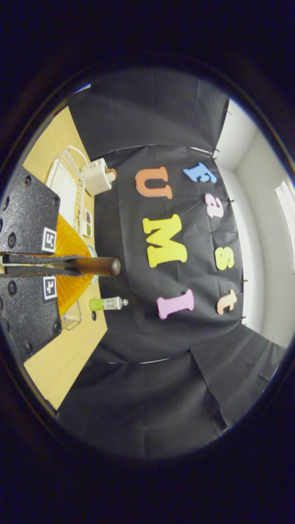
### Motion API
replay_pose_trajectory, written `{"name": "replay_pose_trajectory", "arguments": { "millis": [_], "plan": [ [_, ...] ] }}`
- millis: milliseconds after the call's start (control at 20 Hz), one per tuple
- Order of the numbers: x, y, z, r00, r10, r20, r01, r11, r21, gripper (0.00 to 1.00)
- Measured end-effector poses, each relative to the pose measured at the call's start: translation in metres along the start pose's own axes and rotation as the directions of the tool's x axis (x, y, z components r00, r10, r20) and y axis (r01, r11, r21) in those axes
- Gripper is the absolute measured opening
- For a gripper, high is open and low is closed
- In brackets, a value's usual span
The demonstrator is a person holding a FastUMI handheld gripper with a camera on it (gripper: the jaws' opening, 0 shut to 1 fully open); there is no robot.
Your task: Take the plate from the dish rack, then take the spoon from the basket and place it into the plate.
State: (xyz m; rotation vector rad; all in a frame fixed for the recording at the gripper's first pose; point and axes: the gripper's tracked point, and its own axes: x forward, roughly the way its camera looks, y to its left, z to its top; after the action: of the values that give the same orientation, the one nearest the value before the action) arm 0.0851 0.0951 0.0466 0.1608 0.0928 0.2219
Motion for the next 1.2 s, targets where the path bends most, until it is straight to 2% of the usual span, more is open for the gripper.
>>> {"name": "replay_pose_trajectory", "arguments": {
  "millis": [350, 550, 800, 1050, 1200],
  "plan": [
    [0.011, 0.034, -0.074, 0.996, 0.030, -0.088, -0.025, 0.998, 0.058, 0.08],
    [0.015, 0.045, -0.102, 0.991, 0.042, -0.124, -0.030, 0.995, 0.096, 0.08],
    [0.015, 0.065, -0.123, 0.984, 0.094, -0.153, -0.076, 0.990, 0.116, 0.08],
    [0.013, 0.053, -0.127, 0.987, 0.064, -0.145, -0.054, 0.996, 0.073, 0.18],
    [0.006, 0.041, -0.116, 0.992, 0.037, -0.119, -0.035, 0.999, 0.021, 0.43]
  ]
}}
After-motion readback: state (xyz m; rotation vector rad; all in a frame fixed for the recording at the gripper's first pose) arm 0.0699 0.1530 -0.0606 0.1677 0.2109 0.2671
